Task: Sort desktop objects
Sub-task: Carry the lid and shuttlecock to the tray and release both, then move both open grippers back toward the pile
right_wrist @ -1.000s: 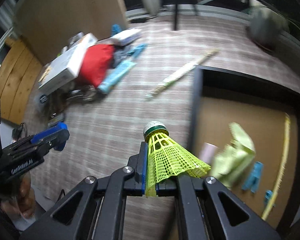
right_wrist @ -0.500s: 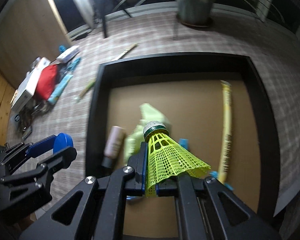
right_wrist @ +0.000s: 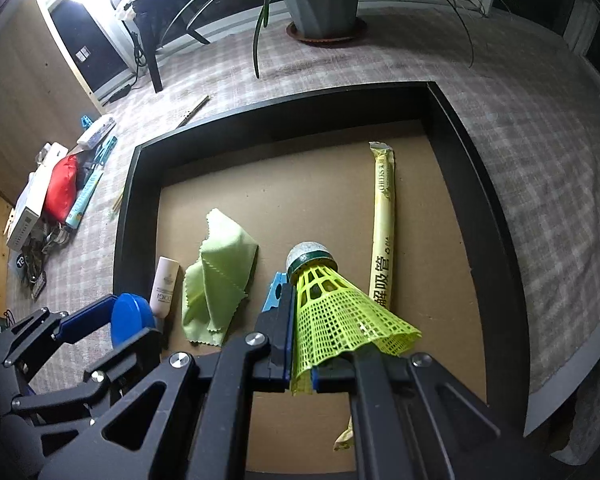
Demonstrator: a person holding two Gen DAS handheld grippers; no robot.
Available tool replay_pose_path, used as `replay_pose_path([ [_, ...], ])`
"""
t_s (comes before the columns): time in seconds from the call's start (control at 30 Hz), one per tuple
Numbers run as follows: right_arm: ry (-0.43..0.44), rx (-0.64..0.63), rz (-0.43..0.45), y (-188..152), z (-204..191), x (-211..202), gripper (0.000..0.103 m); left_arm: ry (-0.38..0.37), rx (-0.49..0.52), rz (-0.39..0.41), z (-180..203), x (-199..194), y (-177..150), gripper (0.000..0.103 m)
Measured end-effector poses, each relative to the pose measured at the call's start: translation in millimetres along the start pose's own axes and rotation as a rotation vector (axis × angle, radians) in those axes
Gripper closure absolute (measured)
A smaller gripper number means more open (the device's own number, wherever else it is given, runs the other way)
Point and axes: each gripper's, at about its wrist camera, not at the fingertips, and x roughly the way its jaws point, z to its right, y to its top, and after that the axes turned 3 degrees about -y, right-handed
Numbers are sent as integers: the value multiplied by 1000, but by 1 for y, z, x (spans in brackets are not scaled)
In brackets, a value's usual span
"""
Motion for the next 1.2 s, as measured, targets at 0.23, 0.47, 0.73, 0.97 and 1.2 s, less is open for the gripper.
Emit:
replay_pose_path([
  [0.23, -2, -21, 27, 1, -6, -6, 75, 6, 8, -9, 3, -2, -2, 55],
  [0.47, 19, -41, 23, 8, -30, -11, 74, 23, -29, 25, -18, -23, -5, 55],
  [0.73, 50, -108, 36, 8, -90, -13, 74, 90, -90, 68, -87, -56, -20, 55],
  [0.97, 77, -175, 27, 4, -154, -6, 74, 153, -196, 70, -172, -77, -44, 56],
  [1.2, 110, -220, 13, 6, -209, 5, 74, 208, -340, 98, -253, -97, -67, 56],
])
